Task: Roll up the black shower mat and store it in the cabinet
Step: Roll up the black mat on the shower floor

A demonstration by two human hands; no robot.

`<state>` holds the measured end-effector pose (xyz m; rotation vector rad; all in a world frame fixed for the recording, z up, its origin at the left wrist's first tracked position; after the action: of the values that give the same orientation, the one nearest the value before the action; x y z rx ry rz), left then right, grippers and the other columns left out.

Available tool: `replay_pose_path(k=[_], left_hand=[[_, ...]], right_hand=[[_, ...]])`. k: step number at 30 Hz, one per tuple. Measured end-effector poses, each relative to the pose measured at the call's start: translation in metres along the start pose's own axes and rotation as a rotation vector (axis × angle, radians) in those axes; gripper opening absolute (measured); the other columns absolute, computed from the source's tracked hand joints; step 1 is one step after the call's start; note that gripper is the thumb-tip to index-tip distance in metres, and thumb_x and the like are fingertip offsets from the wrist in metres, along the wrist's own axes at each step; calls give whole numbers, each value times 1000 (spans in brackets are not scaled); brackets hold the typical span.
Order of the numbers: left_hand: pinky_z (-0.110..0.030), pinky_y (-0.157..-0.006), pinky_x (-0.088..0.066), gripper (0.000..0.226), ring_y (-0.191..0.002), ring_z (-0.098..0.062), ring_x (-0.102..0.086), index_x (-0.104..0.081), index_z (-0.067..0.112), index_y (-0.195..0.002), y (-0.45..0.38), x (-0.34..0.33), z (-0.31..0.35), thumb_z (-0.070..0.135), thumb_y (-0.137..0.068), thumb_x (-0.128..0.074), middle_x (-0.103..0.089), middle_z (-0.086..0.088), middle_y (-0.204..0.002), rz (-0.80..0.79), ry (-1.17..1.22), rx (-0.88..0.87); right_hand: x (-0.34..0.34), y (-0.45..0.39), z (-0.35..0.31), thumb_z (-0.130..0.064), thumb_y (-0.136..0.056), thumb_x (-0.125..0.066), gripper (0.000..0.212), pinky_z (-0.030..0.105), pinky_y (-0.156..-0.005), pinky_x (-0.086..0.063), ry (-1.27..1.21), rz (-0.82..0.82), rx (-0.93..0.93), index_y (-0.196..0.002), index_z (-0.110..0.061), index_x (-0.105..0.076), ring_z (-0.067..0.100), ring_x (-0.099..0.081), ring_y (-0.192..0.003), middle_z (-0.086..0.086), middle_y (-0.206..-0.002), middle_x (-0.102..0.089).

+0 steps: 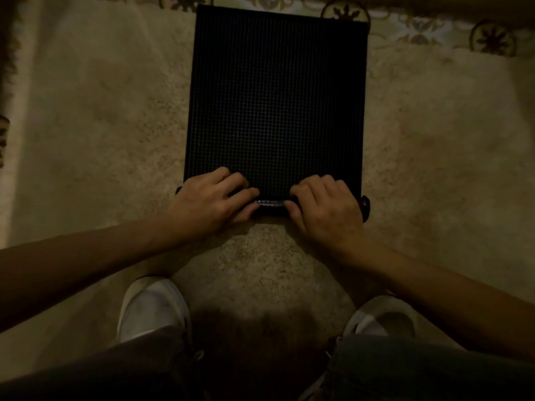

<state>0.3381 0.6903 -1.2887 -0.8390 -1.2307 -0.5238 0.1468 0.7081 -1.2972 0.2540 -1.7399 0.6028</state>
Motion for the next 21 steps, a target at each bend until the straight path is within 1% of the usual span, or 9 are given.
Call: replay_pose_path(k=[2, 4, 7, 10, 13, 15, 17, 19, 21], left_hand=[[-35, -51, -51, 27, -68, -25, -61, -76, 10, -106, -6, 2, -3, 31, -102, -58, -69, -8, -88, -14, -23, 46], [-37, -49, -50, 28, -69, -26, -61, -74, 12, -104, -11, 2, -5, 30, -104, -52, -67, -9, -86, -32, -49, 118], [-42, -58, -50, 36, -77, -30, -58, -69, 6, -102, -13, -1, 0, 28, -107, -41, -63, -14, -93, -67, -12, 243], [-44, -67, -43, 37, -81, -32, -54, -64, 4, -107, -11, -6, 9, 31, -104, -40, -60, -17, -99, -74, -71, 333], [-43, -66, -38, 37, -78, -30, -50, -59, 6, -105, -18, -9, 4, 35, -105, -36, -58, -13, -94, -73, -118, 305], [-42, -64, -39, 37, -77, -29, -50, -56, 8, -100, -27, -13, -4, 36, -106, -34, -56, -12, -90, -97, -146, 238], [-40, -62, -41, 34, -77, -28, -51, -53, 10, -96, -32, -16, -11, 35, -106, -32, -55, -10, -88, -126, -148, 222], [-38, -61, -41, 32, -76, -26, -52, -51, 12, -94, -35, -16, -14, 34, -106, -31, -56, -8, -87, -144, -125, 254], [-35, -59, -39, 31, -73, -24, -53, -50, 14, -93, -38, -16, -15, 35, -104, -31, -57, -6, -84, -148, -107, 273]], right_hand=[[-3, -11, 4, -36, -108, -38, 37, 41, -61, -41, 65, -20, -25, -93, -11, -61, 27, -52, -72, 9, -84, -59], [-3, -20, 8, -33, -108, -35, 38, 39, -58, -41, 78, -26, -63, -88, -12, -59, 26, -52, -70, 8, -80, -58], [-1, -28, 13, -29, -106, -35, 39, 35, -52, -39, 69, -18, -107, -83, -12, -60, 24, -53, -64, 7, -74, -59], [0, -38, 19, -29, -105, -38, 38, 31, -48, -31, 62, -65, -156, -79, -13, -61, 22, -52, -59, 5, -69, -60], [-3, -44, 23, -31, -105, -36, 38, 32, -48, -34, 7, -146, -182, -82, -13, -60, 23, -53, -58, 5, -69, -60], [0, -46, 24, -31, -105, -38, 36, 32, -47, -34, 0, -123, -184, -81, -13, -59, 22, -53, -59, 5, -69, -59], [2, -44, 22, -30, -105, -40, 34, 34, -52, -34, 39, -78, -174, -84, -12, -59, 23, -52, -66, 7, -76, -59], [0, -39, 18, -33, -106, -37, 34, 39, -61, -37, 92, -65, -205, -91, -10, -58, 27, -50, -76, 11, -88, -57], [-3, -35, 15, -39, -106, -33, 38, 42, -66, -35, 127, -74, -241, -95, -10, -56, 29, -46, -78, 12, -90, -54]])
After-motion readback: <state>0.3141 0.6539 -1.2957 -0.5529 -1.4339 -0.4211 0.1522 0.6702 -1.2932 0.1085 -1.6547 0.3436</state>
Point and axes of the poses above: each hand's wrist, its own y-axis away from the middle knuckle, its own x-axis out of the back of the hand, z = x × y, the point moved 5 cm from there along -y, towards the middle knuckle
